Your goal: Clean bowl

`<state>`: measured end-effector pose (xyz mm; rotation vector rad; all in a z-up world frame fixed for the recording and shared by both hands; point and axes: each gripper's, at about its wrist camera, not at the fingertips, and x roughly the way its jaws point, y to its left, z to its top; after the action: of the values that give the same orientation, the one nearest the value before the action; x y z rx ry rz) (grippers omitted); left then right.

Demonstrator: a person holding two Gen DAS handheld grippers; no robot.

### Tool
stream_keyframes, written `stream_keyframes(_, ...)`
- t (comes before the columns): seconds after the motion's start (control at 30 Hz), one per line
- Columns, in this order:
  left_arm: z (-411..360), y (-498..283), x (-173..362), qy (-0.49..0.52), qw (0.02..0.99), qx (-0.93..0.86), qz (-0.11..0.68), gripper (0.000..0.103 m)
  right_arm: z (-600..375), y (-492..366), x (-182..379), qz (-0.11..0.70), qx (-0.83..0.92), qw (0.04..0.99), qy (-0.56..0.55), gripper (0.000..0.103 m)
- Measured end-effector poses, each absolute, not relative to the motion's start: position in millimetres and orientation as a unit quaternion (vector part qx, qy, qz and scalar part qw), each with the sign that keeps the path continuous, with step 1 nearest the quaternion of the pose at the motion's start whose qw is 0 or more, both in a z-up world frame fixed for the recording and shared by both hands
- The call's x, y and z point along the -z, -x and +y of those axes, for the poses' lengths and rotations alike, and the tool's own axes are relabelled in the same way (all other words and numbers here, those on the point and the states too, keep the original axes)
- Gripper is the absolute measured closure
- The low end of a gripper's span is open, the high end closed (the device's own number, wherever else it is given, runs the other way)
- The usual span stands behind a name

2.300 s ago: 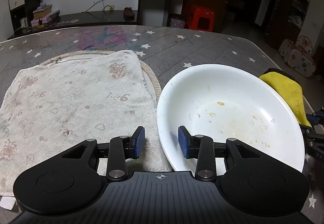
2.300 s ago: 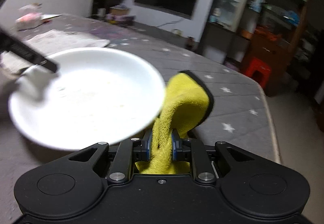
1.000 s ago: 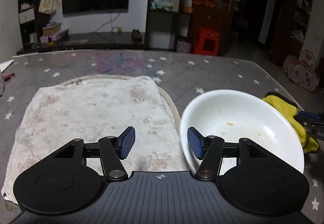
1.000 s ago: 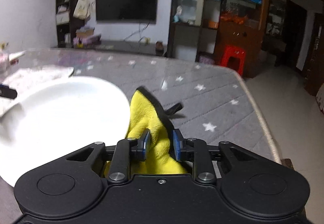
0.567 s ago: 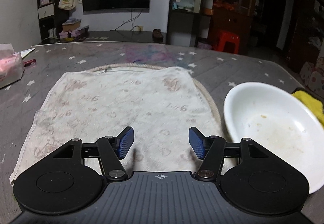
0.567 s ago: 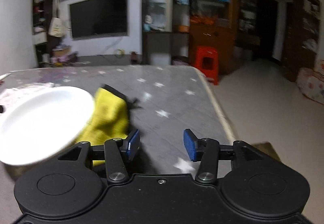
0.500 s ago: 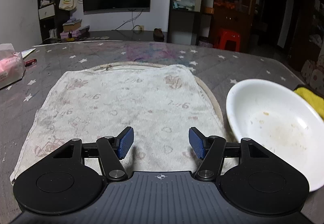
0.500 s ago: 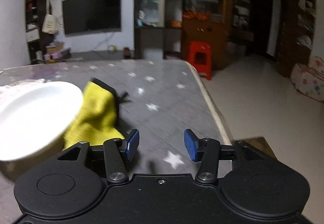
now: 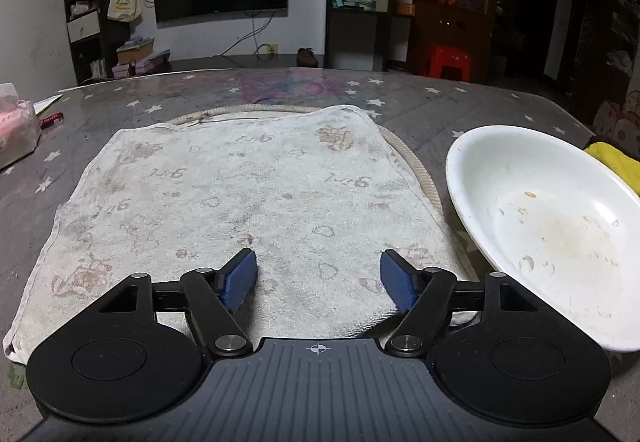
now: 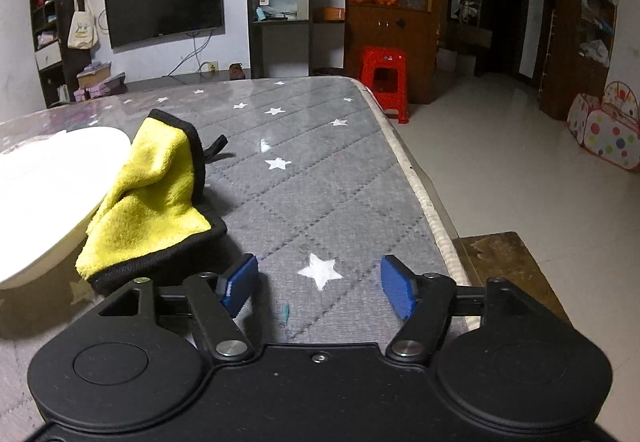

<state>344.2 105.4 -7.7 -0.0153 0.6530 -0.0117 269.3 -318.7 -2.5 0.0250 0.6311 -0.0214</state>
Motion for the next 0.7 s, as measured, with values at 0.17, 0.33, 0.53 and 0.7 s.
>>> stream_keyframes(0.17, 105.4, -346.3, 8.7, 0.011, 0.947, 0.008, 0.321, 0.023, -318.5, -271.6, 3.6, 0.318, -0.005, 0.948, -0.012, 0.011)
stream_keyframes(0.33, 105.8, -347.2, 9.2, 0.014, 0.947, 0.006, 0.322, 0.021, -314.3, -273.8, 4.3, 0.327, -0.017, 0.945, -0.004, 0.000)
stream_keyframes(0.53, 109.2, -347.3, 8.7, 0.017, 0.946, 0.005, 0.324, 0.017, -315.5, -273.5, 3.0, 0.329, -0.018, 0.944, -0.007, 0.000)
stream_keyframes(0.7, 109.6, -347.4, 8.9, 0.018, 0.946, 0.008, 0.324, 0.015, -315.1, -272.7, 2.2, 0.328, -0.019, 0.944, -0.009, 0.000)
